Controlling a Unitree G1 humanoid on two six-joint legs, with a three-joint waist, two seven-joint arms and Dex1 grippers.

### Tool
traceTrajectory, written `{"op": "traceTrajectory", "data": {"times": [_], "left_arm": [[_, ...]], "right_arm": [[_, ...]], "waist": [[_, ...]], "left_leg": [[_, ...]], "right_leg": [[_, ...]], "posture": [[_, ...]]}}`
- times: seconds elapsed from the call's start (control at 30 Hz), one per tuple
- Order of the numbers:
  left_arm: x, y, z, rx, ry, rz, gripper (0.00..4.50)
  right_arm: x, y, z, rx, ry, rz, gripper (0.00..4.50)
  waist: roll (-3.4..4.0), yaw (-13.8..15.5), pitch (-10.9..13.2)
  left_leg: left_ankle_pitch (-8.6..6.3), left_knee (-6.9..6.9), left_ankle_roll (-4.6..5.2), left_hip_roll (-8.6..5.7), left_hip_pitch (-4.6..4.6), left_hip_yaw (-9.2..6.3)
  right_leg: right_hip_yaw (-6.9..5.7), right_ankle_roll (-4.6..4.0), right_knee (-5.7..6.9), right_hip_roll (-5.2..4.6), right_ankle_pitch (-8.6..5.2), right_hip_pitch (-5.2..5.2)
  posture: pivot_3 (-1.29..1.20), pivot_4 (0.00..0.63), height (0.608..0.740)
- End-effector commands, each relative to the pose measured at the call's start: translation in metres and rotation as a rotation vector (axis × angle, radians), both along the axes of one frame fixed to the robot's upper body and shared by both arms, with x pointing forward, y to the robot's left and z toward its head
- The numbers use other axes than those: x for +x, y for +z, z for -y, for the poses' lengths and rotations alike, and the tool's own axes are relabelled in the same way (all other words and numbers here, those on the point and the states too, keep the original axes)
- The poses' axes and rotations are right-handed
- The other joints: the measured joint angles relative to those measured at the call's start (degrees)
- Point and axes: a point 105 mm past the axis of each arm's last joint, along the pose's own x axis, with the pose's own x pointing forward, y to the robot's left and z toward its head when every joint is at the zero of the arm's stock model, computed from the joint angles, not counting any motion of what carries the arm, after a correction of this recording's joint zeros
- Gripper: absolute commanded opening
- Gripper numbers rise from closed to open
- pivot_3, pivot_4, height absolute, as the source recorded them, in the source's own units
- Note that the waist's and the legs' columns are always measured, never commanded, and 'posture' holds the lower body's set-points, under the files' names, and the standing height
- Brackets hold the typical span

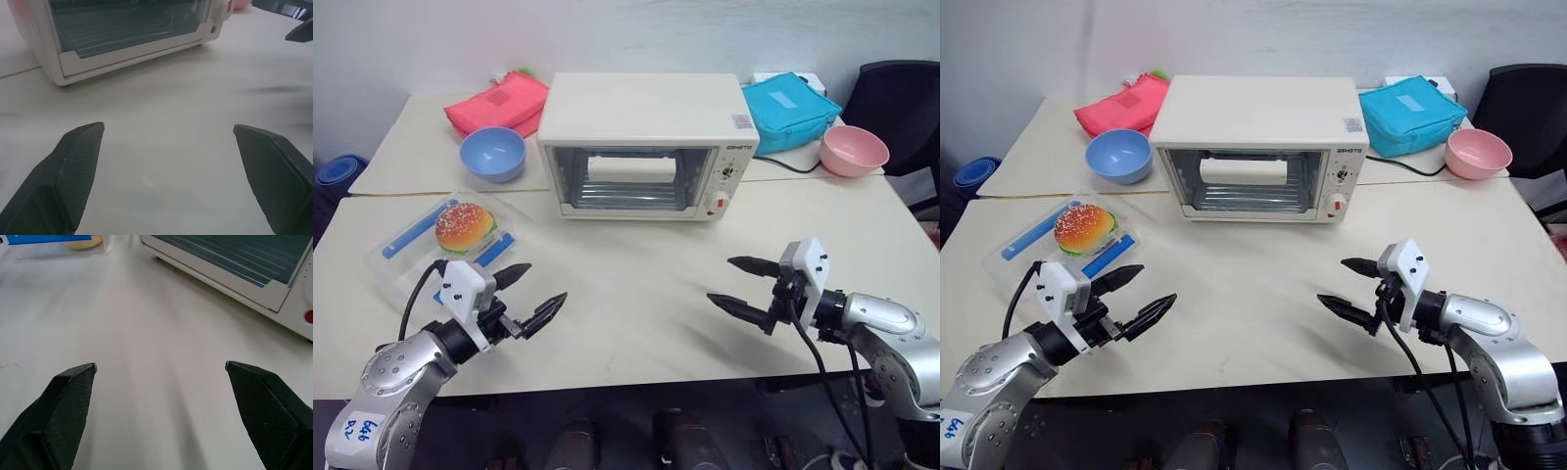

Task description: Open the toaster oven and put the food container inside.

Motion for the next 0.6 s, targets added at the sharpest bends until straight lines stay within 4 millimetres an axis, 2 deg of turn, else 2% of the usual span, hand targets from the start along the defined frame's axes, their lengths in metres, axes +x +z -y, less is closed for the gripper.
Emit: {"op": "traceTrajectory", "data": {"times": [0.03, 0.23, 0.43, 0.6], "left_arm": [[-0.001, 0.004, 0.003, 0.027, -0.011, 0.026, 4.5], [-0.002, -0.003, 0.003, 0.009, 0.027, -0.009, 4.5], [-0.003, -0.006, 0.005, -0.015, 0.032, -0.023, 4.5], [0.003, -0.005, 0.012, -0.059, 0.012, -0.041, 4.5]], "right_arm": [[0.002, 0.01, -0.005, -0.001, 0.015, 0.056, 4.41], [0.01, 0.01, -0.005, -0.025, -0.006, 0.087, 4.41], [0.013, 0.007, -0.004, 0.013, -0.025, 0.041, 4.46], [0.016, 0.01, -0.017, 0.064, 0.002, 0.02, 4.46]], "waist": [[0.0, 0.0, 0.0], [-0.01, 0.0, 0.0], [-0.01, 0.1, 0.0], [-0.01, 0.0, 0.0]], "left_leg": [[0.0, -0.01, 0.0, 0.0, 0.0, 0.0], [0.0, 0.0, 0.0, 0.0, -0.02, 0.0], [0.0, 0.02, 0.0, 0.0, -0.03, 0.0], [0.0, 0.0, 0.0, 0.0, -0.01, -0.01]], "right_leg": [[0.0, 0.0, -0.01, 0.0, 0.0, 0.0], [-0.01, 0.0, -0.03, 0.0, 0.0, 0.0], [0.0, 0.0, -0.03, 0.0, 0.0, 0.0], [-0.01, 0.0, -0.02, 0.0, 0.0, 0.0]], "posture": [[0.0, 0.15, 0.74], [0.0, 0.15, 0.74], [0.0, 0.15, 0.74], [0.0, 0.15, 0.74]]}}
